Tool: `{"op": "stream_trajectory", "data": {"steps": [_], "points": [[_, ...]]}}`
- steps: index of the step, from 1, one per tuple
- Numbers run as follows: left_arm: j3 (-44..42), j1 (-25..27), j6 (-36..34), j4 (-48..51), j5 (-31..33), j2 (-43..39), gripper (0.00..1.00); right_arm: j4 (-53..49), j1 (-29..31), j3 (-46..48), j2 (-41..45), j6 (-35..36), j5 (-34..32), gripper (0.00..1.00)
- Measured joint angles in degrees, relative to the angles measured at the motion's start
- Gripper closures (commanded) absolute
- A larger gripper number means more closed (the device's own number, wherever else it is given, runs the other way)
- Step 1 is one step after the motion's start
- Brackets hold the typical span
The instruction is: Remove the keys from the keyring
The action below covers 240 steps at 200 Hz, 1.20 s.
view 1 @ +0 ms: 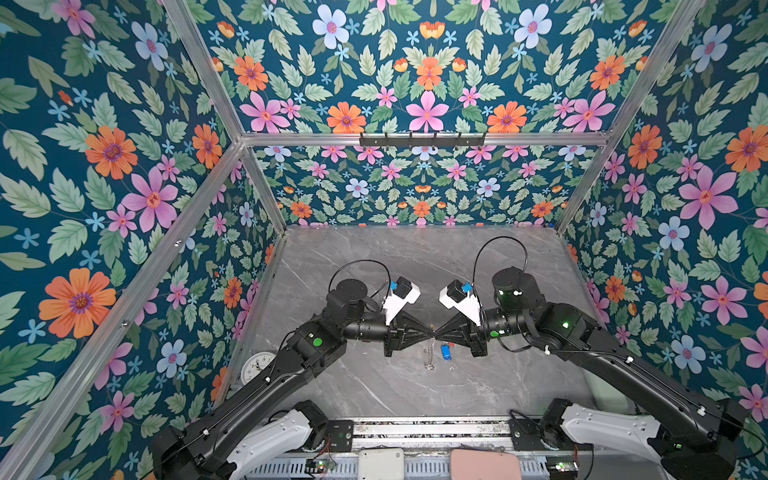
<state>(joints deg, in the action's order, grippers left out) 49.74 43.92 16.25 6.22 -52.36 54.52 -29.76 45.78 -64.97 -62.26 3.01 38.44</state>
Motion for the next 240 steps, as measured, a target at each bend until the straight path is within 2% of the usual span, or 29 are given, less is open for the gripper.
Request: {"op": "stream_trajectory", "data": {"steps": [42, 98, 183, 214, 240], "points": [[-0.59, 0.0, -0.2, -1.09, -0.66, 0.11, 1.0, -0.11, -0.15, -0.22, -0.46, -0.55, -0.02, 1.0], [-2.82, -0.07, 0.74, -5.29, -0.81, -0.7, 1.0, -0.11, -0.15, -0.63, -0.92, -1.62, -0.07, 1.0], [-6.91, 0.0, 5.42, -16.7, -0.63, -3.28, 1.0, 7.89, -0.15, 3.28, 4.07, -4.9, -3.26, 0.54], [-8.61, 0.02, 7.58, -20.26, -0.61, -4.04, 1.0, 14.62, -0.13, 8.28, 8.15, -7.32, -4.46, 0.46], [-10.03, 0.02, 8.57, -23.47, -0.17, -4.98, 1.0, 19.82, -0.13, 13.0, 11.78, -9.03, -5.62, 0.43]]}}
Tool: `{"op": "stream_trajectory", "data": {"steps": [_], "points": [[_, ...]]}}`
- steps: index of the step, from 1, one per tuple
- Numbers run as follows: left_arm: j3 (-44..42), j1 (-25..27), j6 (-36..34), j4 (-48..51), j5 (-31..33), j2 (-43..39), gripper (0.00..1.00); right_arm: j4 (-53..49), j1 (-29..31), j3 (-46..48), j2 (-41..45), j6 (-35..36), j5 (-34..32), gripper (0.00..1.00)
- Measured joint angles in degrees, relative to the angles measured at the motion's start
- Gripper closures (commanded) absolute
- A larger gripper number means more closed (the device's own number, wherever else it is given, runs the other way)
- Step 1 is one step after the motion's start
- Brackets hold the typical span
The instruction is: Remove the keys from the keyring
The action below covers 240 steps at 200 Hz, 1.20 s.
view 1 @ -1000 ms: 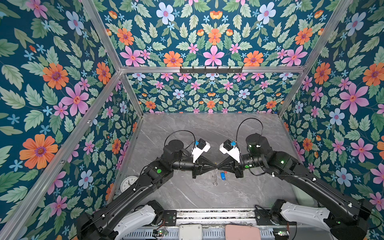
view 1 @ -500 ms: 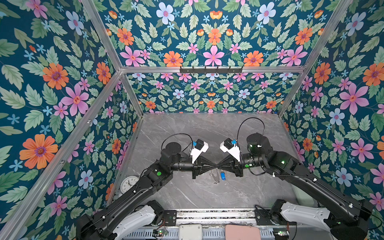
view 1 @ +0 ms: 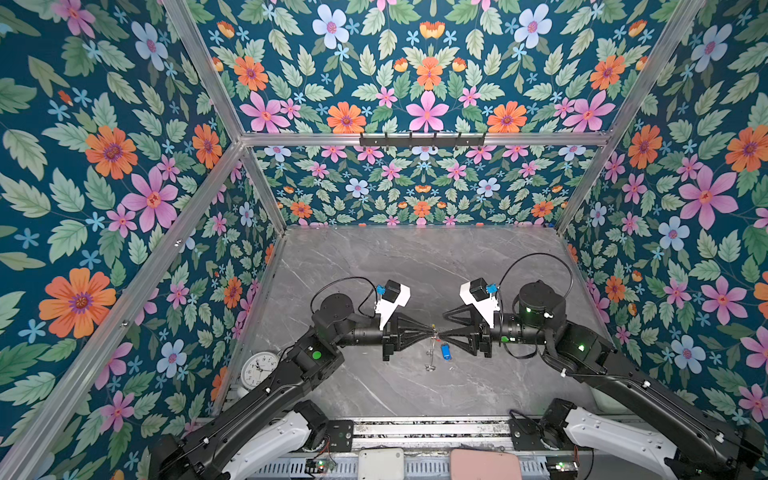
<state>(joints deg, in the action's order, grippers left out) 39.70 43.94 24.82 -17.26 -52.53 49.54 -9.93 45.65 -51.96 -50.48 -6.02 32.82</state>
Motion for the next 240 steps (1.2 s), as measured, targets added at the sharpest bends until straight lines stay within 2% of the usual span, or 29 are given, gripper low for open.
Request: {"op": "stream_trajectory", "data": {"steps": [55, 103, 115, 160, 190, 227, 233, 240], "points": [[-2.58, 0.02, 2.29, -6.56, 1.99, -1.42, 1.0, 7.43, 0.02, 4.9, 1.2, -2.91, 0.76, 0.43], [-4.04, 0.02, 4.63, -11.17, 3.21, -1.46, 1.0, 10.19, 0.15, 5.64, -0.79, -4.92, 4.24, 0.52], [-4.22, 0.02, 4.85, -11.91, 3.26, -1.46, 1.0, 10.58, 0.35, 5.64, -1.14, -5.07, 4.79, 0.56], [-4.68, 0.02, 5.4, -13.64, 3.52, -1.46, 1.0, 11.52, 0.52, 5.64, -2.01, -5.68, 6.16, 0.86], [-4.81, 0.02, 5.77, -14.27, 3.91, -1.46, 1.0, 11.52, 0.52, 5.64, -2.12, -5.79, 6.6, 0.99], [-5.07, 0.02, 6.25, -14.91, 4.5, -1.46, 1.0, 11.45, 0.59, 5.64, -2.16, -5.77, 7.15, 0.99], [-5.07, 0.02, 6.27, -15.19, 4.48, -1.46, 1.0, 11.45, 0.59, 5.64, -2.19, -5.75, 7.26, 0.96], [-5.07, 0.02, 6.27, -15.34, 4.5, -1.44, 1.0, 11.39, 0.66, 5.64, -2.21, -5.75, 7.28, 0.88]]}}
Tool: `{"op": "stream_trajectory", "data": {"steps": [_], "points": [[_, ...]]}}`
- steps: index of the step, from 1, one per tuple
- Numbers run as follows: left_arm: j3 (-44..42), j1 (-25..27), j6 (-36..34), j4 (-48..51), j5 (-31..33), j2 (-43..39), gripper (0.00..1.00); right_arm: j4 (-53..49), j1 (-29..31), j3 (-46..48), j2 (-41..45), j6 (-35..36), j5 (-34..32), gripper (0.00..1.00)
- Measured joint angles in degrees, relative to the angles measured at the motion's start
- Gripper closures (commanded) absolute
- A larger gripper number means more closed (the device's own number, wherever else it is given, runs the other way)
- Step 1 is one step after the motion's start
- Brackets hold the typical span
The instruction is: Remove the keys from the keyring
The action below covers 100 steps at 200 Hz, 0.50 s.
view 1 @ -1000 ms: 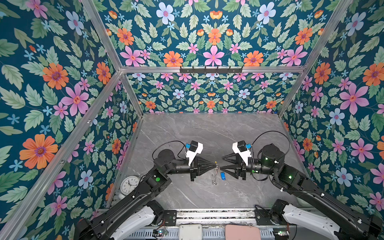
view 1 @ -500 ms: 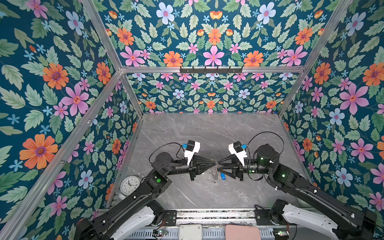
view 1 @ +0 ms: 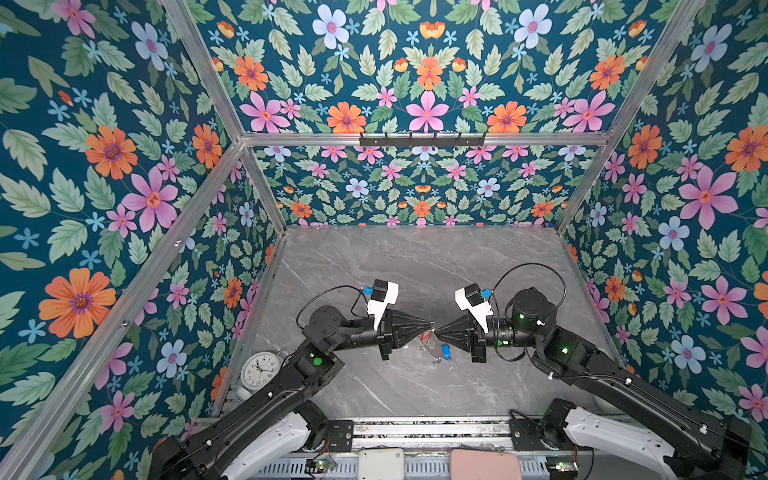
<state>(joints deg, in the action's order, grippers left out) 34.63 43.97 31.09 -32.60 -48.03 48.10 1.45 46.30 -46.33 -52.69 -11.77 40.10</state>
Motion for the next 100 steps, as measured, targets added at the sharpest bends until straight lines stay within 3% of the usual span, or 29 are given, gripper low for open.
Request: {"op": "stream_trajectory", "data": {"steps": [15, 43, 100], "points": [[0.0, 0.0, 0.0, -0.15, -0.02, 0.0, 1.0, -0.13, 0.09, 0.0, 0.07, 0.02, -0.02, 0.73], [0.0, 0.0, -0.02, -0.07, -0.17, 0.02, 1.0, -1.16, 0.13, -0.02, 1.99, 0.35, -1.29, 0.59], [0.0, 0.0, -0.02, -0.17, -1.9, 1.05, 1.0, -2.89, 0.24, -2.21, 4.87, 2.12, -3.69, 0.57]]}}
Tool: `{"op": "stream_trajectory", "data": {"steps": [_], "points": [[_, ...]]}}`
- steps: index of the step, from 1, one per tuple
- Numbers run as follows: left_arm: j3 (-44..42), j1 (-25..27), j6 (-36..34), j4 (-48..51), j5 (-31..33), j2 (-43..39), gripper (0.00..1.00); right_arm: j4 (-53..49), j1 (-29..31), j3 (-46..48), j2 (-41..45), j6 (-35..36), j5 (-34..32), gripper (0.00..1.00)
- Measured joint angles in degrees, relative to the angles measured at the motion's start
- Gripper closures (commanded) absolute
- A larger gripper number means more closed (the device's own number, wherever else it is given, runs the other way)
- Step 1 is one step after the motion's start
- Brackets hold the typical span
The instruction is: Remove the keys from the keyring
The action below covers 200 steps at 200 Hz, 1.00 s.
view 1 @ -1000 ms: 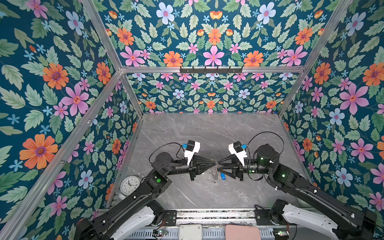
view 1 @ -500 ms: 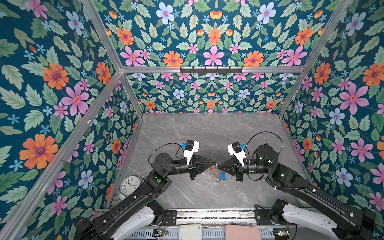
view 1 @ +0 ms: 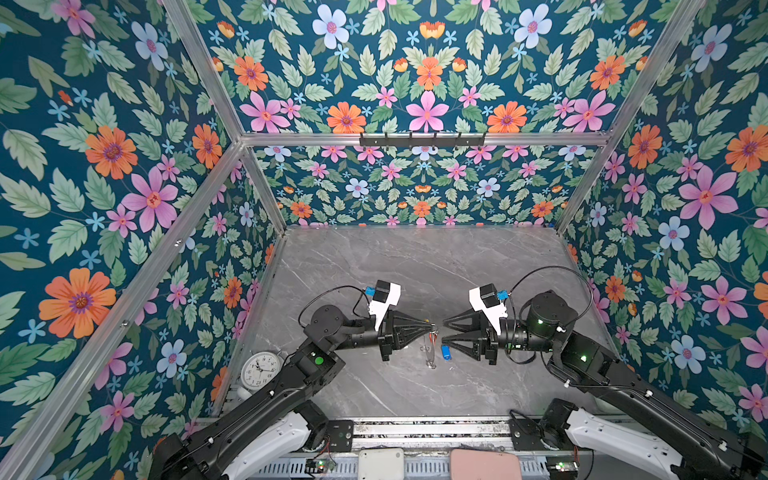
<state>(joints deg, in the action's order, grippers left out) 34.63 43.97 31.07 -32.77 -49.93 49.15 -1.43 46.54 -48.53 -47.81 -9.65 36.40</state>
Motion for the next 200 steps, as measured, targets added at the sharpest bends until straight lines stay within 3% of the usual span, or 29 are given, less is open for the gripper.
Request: {"op": "stream_trajectory", "data": {"steps": [26, 106, 200], "points": [[0.0, 0.0, 0.26, -0.39, -0.59, 0.37, 1.0, 0.09, 0.0, -1.01, -1.73, 0.7, 0.11, 0.63], [0.0, 0.0, 0.68, -1.88, -1.03, 1.18, 1.0, 3.65, 0.15, -0.09, -3.1, -1.99, 2.36, 0.62], [-0.44, 0.0, 1.49, -2.58, -0.94, 0.81, 1.0, 6.78, 0.15, 1.05, -4.48, -4.9, 3.32, 0.89]]}}
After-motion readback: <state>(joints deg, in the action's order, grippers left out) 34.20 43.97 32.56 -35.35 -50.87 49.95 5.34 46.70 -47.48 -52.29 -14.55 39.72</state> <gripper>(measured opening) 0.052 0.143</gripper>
